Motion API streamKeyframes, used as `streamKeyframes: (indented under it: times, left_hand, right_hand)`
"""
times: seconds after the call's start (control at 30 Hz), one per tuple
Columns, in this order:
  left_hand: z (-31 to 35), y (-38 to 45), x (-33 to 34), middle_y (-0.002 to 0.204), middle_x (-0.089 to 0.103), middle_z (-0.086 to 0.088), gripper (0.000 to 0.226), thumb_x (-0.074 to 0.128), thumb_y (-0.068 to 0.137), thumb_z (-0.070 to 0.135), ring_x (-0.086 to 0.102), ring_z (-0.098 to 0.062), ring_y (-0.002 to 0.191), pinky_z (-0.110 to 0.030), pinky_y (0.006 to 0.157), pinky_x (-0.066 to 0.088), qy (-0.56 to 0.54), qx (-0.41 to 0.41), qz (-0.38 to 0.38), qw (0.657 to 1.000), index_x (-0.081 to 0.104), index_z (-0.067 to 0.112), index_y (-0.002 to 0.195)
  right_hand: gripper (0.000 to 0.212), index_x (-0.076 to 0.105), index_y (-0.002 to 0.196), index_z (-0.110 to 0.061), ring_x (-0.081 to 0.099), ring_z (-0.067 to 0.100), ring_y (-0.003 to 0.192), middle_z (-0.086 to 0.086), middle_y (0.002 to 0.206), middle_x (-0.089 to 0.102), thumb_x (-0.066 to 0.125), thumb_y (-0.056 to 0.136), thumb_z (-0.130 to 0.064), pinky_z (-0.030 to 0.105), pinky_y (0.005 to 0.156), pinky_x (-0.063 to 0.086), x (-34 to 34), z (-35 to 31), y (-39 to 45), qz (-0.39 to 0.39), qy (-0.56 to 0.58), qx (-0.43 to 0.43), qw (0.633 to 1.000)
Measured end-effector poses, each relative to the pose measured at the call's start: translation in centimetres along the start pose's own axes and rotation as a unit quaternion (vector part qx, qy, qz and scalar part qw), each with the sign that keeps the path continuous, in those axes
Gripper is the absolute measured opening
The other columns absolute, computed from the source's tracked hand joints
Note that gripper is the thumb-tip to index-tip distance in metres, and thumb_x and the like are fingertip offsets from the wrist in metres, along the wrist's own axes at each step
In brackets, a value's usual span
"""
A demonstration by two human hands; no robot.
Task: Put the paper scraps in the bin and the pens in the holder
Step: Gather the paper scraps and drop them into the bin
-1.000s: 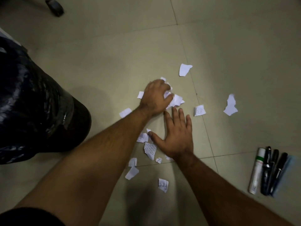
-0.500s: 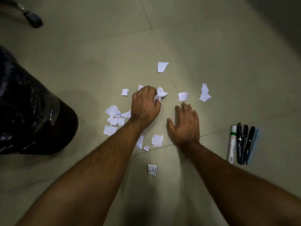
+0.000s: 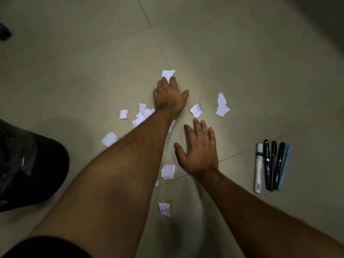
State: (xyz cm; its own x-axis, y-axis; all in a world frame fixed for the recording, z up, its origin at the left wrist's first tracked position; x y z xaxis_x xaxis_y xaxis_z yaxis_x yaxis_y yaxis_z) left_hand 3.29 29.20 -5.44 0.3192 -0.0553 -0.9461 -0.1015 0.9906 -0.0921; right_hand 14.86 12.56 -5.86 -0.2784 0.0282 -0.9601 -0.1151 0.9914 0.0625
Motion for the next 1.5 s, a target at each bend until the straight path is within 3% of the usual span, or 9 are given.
streamKeyframes:
  times: [0.1,0.2,0.27,0.43,0.63,1.0,1.2,1.4,1.5]
  left_hand:
    - [0.6,-0.7,0.5,0.139,0.050,-0.015,0.059,0.044,0.092,0.052,0.043,-0.034,0.132,-0.047,0.110,0.031,0.017,0.053,0.018,0.998,0.048,0.012,0.136]
    - [1.6,-4.3,-0.5,0.101,0.064,-0.010,0.045,0.047,0.087,0.042,0.060,-0.031,0.095,-0.041,0.086,0.044,0.052,0.123,0.127,0.983,0.061,0.015,0.121]
    - [2.0,-5.8,-1.0,0.093,0.062,-0.009,0.041,0.052,0.083,0.039,0.059,-0.031,0.085,-0.040,0.076,0.045,0.051,0.121,0.165,0.978,0.062,0.015,0.115]
    - [5.3,-4.5,1.3,0.138,0.054,-0.013,0.049,0.052,0.088,0.041,0.051,-0.035,0.123,-0.044,0.099,0.043,-0.038,0.199,0.047,0.978,0.058,0.021,0.132]
    - [10.4,-4.8,3.7,0.157,0.034,-0.003,0.043,0.045,0.097,0.048,0.027,-0.030,0.145,-0.048,0.117,0.020,0.022,0.319,-0.107,0.942,0.053,0.035,0.137]
    - [1.3,-7.5,-0.7,0.100,0.064,-0.014,0.044,0.041,0.086,0.041,0.056,-0.035,0.096,-0.041,0.080,0.046,-0.033,0.232,-0.025,0.972,0.072,0.011,0.093]
    - [-2.0,-13.9,-1.7,0.119,0.066,-0.018,0.043,0.042,0.088,0.033,0.058,-0.033,0.113,-0.038,0.092,0.048,0.003,0.181,0.005,0.984,0.075,0.009,0.103]
    - [-6.1,-15.0,-3.9,0.129,0.061,-0.016,0.033,0.056,0.082,0.013,0.053,-0.035,0.121,-0.044,0.106,0.039,-0.007,0.112,0.148,0.983,0.072,0.011,0.110]
    - [-8.3,-12.0,-4.1,0.140,0.052,-0.014,0.044,0.049,0.091,0.034,0.047,-0.034,0.129,-0.046,0.109,0.034,0.051,0.004,0.143,0.988,0.059,0.018,0.130]
  right_hand:
    - [0.063,0.046,0.141,-0.017,0.023,0.028,0.148,0.011,0.157,0.033,0.042,0.090,-0.054,0.047,0.121,0.017,0.0,0.1,0.0,0.004,0.019,0.004,1.000]
    - [0.066,0.044,0.143,-0.010,0.028,0.031,0.147,0.014,0.154,0.038,0.049,0.087,-0.044,0.047,0.120,0.021,-0.5,0.4,-0.2,0.051,0.066,0.029,0.996]
    - [0.073,0.039,0.147,-0.007,0.026,0.032,0.147,0.016,0.155,0.035,0.053,0.084,-0.041,0.047,0.120,0.022,-0.8,0.8,-0.4,0.078,0.078,0.059,0.992]
    - [0.093,0.021,0.153,-0.002,0.015,0.031,0.151,0.018,0.161,0.021,0.052,0.077,-0.046,0.045,0.123,0.012,-0.3,1.8,-0.2,0.055,0.043,0.141,0.988]
    - [0.074,0.027,0.151,-0.002,0.013,0.033,0.151,0.021,0.159,0.024,0.033,0.093,-0.047,0.046,0.123,0.009,0.6,1.5,0.3,0.023,0.007,0.129,0.991]
    - [0.069,0.036,0.148,-0.001,0.020,0.037,0.148,0.024,0.157,0.028,0.044,0.088,-0.035,0.049,0.122,0.014,0.0,0.9,0.0,0.016,0.013,0.101,0.995]
    - [0.068,0.040,0.147,-0.004,0.030,0.029,0.146,0.015,0.154,0.039,0.036,0.088,-0.036,0.042,0.122,0.020,-0.3,-1.0,-0.8,-0.018,0.094,-0.032,0.995]
    - [0.073,0.039,0.147,-0.002,0.034,0.029,0.144,0.016,0.152,0.041,0.037,0.086,-0.042,0.042,0.121,0.022,-0.1,-2.3,-1.1,-0.032,0.094,-0.087,0.991]
    - [0.075,0.039,0.148,-0.003,0.033,0.028,0.145,0.014,0.154,0.040,0.036,0.087,-0.047,0.041,0.122,0.020,0.0,-2.1,-1.0,-0.034,0.088,-0.086,0.992]
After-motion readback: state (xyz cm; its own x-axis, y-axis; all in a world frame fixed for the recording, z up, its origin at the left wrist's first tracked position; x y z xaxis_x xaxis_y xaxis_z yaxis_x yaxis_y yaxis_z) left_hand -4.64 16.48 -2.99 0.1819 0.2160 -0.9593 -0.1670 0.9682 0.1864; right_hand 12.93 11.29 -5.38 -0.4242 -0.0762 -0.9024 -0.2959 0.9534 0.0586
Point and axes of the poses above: each hand's wrist, its own y-axis towards the middle knuckle, its own x-axis out of the palm, z = x × y, the point moved 7 cm from there along y, towards the middle knuckle
